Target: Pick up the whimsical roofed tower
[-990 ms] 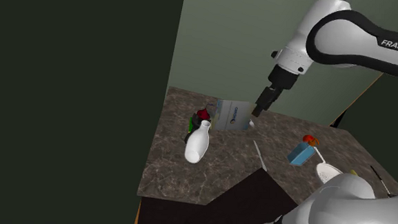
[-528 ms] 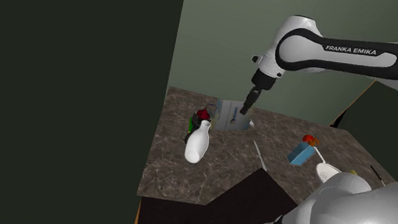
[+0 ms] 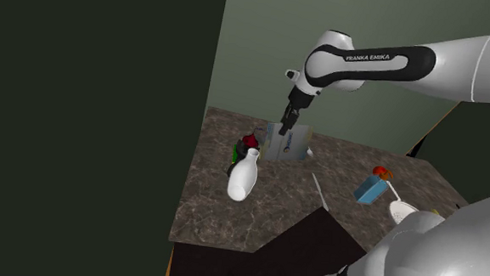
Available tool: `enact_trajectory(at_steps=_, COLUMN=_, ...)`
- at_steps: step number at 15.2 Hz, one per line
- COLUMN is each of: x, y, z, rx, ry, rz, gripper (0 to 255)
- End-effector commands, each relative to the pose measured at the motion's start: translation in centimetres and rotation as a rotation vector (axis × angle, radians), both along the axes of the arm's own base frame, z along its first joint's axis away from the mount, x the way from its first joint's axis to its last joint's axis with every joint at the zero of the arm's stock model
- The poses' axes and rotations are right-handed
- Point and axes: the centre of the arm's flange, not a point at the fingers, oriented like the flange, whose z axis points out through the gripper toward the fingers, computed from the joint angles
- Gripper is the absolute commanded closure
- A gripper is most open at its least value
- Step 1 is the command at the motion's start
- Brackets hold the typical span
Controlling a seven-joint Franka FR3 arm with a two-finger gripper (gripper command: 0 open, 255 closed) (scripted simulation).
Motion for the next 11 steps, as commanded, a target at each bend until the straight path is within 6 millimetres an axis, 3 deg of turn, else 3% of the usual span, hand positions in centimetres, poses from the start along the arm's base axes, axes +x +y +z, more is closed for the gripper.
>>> enact_trajectory(at_steps=1, x=2.2, y=-0.1, z=-1.2, rx=-0.002, ry=-0.015, rz=0.071, gripper=0)
enact_trajectory(at_steps=6, x=7.7, y=0.2, z=-3.9, rx=-0.004, ry=-0.048, rz=0.228, gripper=0)
enact_trajectory(at_steps=11, x=7.7, y=0.2, z=-6.6, rx=-0.004, ry=-0.048, rz=0.228, gripper=0)
